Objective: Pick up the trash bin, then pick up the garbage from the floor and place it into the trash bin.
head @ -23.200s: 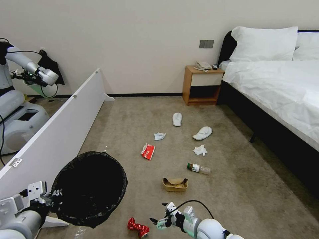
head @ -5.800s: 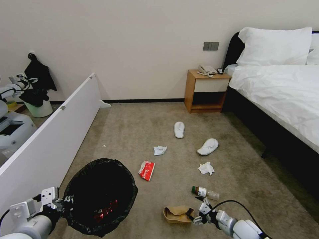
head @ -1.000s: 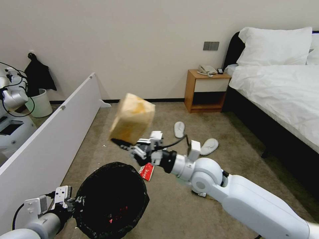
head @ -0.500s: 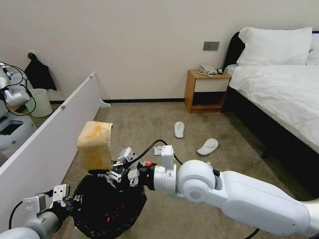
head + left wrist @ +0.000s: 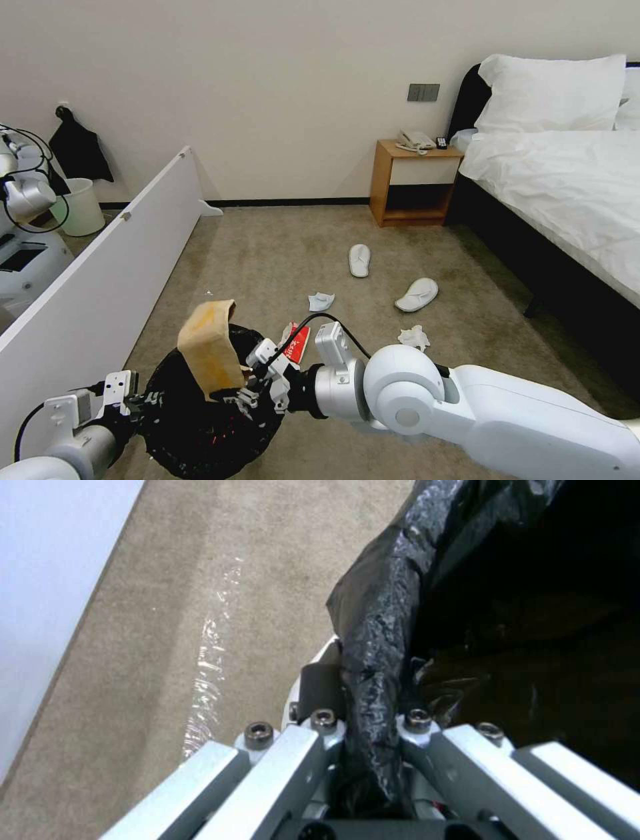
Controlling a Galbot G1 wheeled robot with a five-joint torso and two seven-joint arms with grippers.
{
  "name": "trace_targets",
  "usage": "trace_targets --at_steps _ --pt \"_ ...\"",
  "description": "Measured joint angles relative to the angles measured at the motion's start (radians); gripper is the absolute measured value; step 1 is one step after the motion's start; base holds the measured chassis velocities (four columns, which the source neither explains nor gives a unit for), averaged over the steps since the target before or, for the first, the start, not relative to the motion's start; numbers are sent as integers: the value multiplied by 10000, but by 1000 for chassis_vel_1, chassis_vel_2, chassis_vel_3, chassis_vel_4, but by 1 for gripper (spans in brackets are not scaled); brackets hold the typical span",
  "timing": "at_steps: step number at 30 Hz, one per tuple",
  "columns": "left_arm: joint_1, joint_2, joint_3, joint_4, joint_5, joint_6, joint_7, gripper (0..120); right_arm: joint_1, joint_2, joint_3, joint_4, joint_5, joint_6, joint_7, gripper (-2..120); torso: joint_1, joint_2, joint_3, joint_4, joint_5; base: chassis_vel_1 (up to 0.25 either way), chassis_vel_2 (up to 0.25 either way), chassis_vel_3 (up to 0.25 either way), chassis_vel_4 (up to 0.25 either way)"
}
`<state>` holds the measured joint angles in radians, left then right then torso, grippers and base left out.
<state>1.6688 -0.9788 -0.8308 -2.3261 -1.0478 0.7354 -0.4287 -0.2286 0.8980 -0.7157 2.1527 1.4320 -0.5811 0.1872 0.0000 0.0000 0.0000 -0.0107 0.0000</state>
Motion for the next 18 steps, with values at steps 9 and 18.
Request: trace_targets --at_steps 9,18 --pt "-51 -6 36 -20 -82 0 -6 2 -20 97 -17 -17 592 -440 595 0 0 0 -1 -1 0 0 0 0 0" --pt "-10 -20 120 -128 -157 0 -7 2 137 258 -168 -127 769 -627 810 0 0 0 0 -1 0 0 0 0 0"
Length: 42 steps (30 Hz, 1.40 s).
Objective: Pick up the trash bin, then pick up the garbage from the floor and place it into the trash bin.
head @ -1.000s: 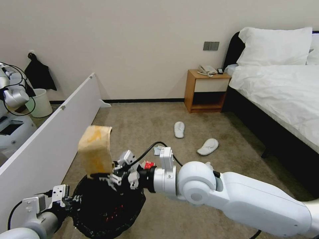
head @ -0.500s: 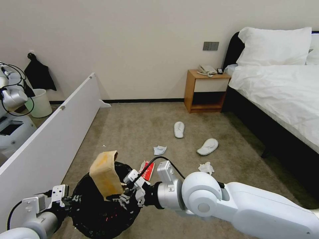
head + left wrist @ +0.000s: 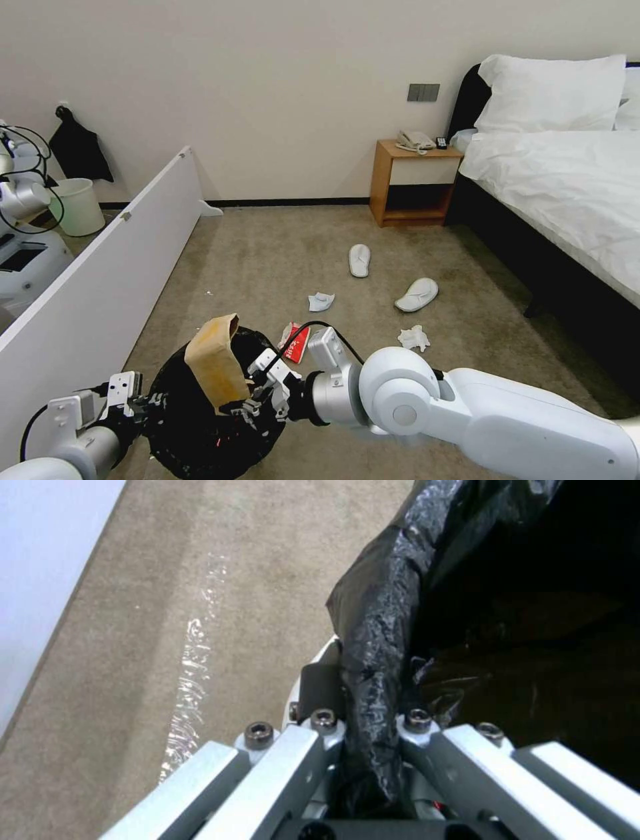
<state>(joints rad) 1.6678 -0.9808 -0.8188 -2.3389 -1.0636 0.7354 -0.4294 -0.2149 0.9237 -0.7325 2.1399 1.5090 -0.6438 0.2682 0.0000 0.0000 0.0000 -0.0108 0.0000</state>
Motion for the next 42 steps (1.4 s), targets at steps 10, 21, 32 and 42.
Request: trace_targets --at_steps 10,21,32,42 --pt "117 -32 144 -139 8 0 -15 2 62 185 -73 -106 312 -80 471 2 0 0 0 0 0 0 0 0 0" --pt "146 -50 229 -243 22 0 -29 2 7 476 239 164 2031 -935 2529 42 0 0 0 0 0 0 0 0 0" --pt "138 -41 232 -246 40 0 -34 2 4 469 258 196 2036 -951 2501 83 0 0 0 0 0 0 0 0 0" --pt "140 -47 215 -246 33 0 -34 2 49 486 317 175 2005 -935 2468 100 0 0 0 0 0 0 0 0 0"
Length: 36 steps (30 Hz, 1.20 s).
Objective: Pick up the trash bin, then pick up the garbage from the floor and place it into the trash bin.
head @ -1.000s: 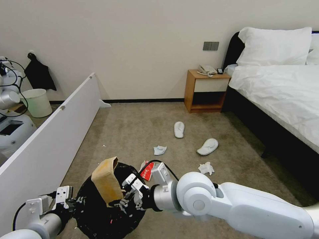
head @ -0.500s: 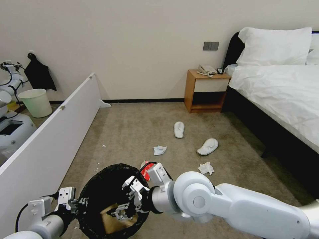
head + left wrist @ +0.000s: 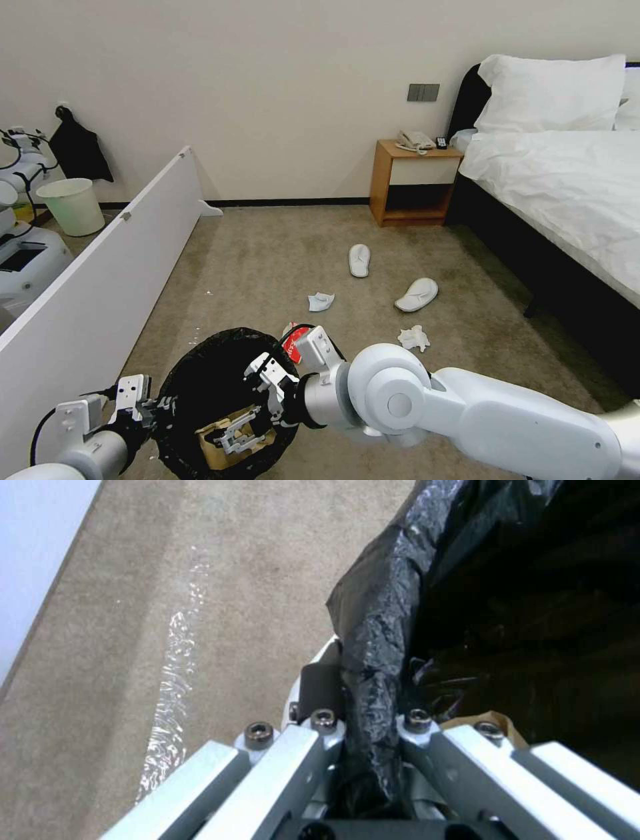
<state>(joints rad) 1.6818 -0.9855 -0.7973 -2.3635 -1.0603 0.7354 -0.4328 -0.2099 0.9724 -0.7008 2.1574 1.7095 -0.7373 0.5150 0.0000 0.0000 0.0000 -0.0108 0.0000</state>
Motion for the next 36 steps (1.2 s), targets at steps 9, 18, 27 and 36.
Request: trace_targets --at_steps 9,18,27,36 --pt "-18 -45 -66 98 -18 0 2 2 -588 -125 1550 -367 -2367 1970 -1468 100 0 0 0 3 0 0 0 0 0" --pt "-92 -220 -289 309 -47 -1 -5 2 -3153 -1620 4469 -272 -4531 3648 -2110 100 0 0 0 -2 3 0 0 0 0" --pt "137 -726 -535 233 359 0 44 2 -6717 -2763 7551 -29 -6939 5111 -1451 100 0 0 0 2 3 0 0 0 0" --pt "127 -877 -529 304 609 0 86 2 -10468 -2494 11222 -138 -9077 6453 -2107 100 0 0 -1 -1 1 0 0 0 0"
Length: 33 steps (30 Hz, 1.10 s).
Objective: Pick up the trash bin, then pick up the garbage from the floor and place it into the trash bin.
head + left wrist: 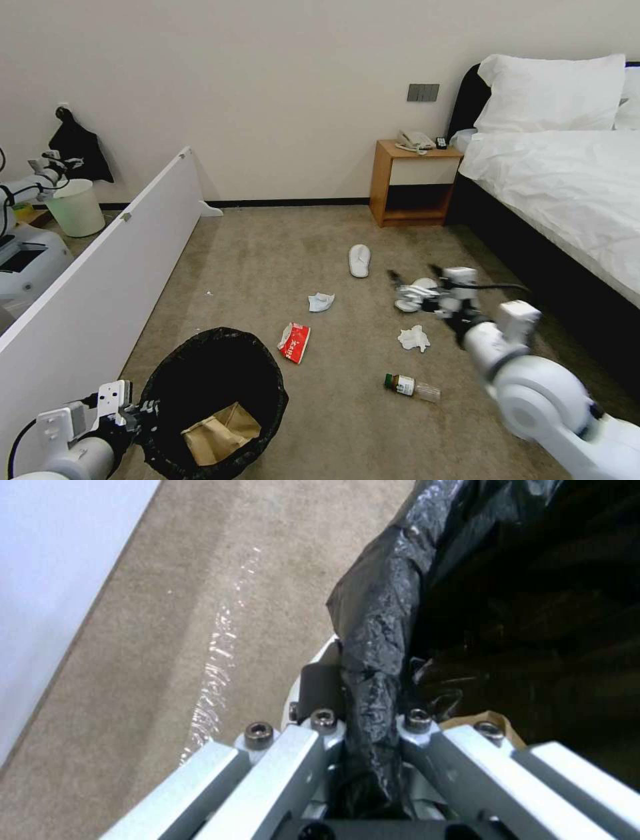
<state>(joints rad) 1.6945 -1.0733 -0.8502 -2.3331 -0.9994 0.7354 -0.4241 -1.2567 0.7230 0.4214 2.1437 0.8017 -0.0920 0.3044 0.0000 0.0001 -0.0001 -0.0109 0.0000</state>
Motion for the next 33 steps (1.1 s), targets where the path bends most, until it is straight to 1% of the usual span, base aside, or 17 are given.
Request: trace_targets --at_steps 3,4,5,6,7,9,10,11,12,13,14,18,20,21,22,24,33 --pt "57 -189 -124 7 155 0 85 2 -1810 770 1562 -98 -1400 868 -488 100 -1 0 -1 -1 2 0 0 0 0" --pt "57 -189 -124 7 155 0 85 2 -1810 770 1562 -98 -1400 868 -488 100 -1 0 -1 -1 2 0 0 0 0" --pt "99 -261 -174 11 202 0 111 2 -2332 1113 1964 -102 -1880 1067 -715 100 -1 2 0 1 -3 0 0 0 0" --pt "219 -421 -265 46 370 0 185 2 -3379 1846 2561 -209 -2695 1539 -1313 100 0 2 -1 -1 2 0 0 0 0" --pt "219 -421 -265 46 370 0 185 2 -3379 1846 2561 -209 -2695 1539 -1313 100 0 2 -1 -1 2 0 0 0 0" --pt "362 -562 -322 161 786 0 334 2 -4148 2727 2933 -513 -3657 2210 -1751 100 -1 2 0 2 -6 0 0 0 0" --pt "433 -646 -348 228 982 0 404 2 -4500 3404 3099 -768 -4315 2592 -1916 100 -1 1 0 0 3 0 0 0 0" --pt "433 -646 -348 228 982 0 404 2 -4500 3404 3099 -768 -4315 2592 -1916 100 -1 1 0 0 3 0 0 0 0" --pt "486 -783 -386 281 1126 0 453 2 -4765 4019 3230 -962 -4891 2872 -2030 100 0 2 0 1 4 0 0 0 0" --pt "514 -873 -403 305 1208 0 504 2 -4915 4346 3274 -1051 -5225 3032 -2072 100 -1 2 0 -2 -1 0 0 0 0" --pt "645 -1101 -444 354 1387 -1 645 2 -5211 4850 3294 -1166 -5690 3266 -2127 100 -1 1 0 -2 -1 0 0 0 0" --pt "708 -1161 -454 373 1433 -1 688 2 -5332 5022 3294 -1184 -5862 3341 -2140 100 0 2 0 0 -1 0 0 0 0" --pt "933 -1303 -505 487 1684 -5 891 2 -5762 5539 3312 -1231 -6379 3546 -2465 100 -1 2 0 7 -5 0 0 0 0" --pt "955 -1366 -552 540 1755 -32 954 2 -5934 5827 3341 -1366 -6586 3721 -2838 100 -1 2 0 3 -4 0 0 0 0" --pt "955 -1366 -552 540 1755 -32 954 2 -5934 5827 3341 -1366 -6586 3721 -2838 100 -1 2 0 3 -4 0 0 0 0" --pt "900 -1478 -591 613 1773 -61 984 2 -6068 6223 3255 -1652 -6817 3910 -3321 100 -1 2 0 0 -1 0 0 0 0" --pt "736 -1470 -588 675 1747 -64 984 2 -5957 6698 2962 -2054 -7086 4095 -3730 100 -1 0 0 1 0 0 0 0 0"
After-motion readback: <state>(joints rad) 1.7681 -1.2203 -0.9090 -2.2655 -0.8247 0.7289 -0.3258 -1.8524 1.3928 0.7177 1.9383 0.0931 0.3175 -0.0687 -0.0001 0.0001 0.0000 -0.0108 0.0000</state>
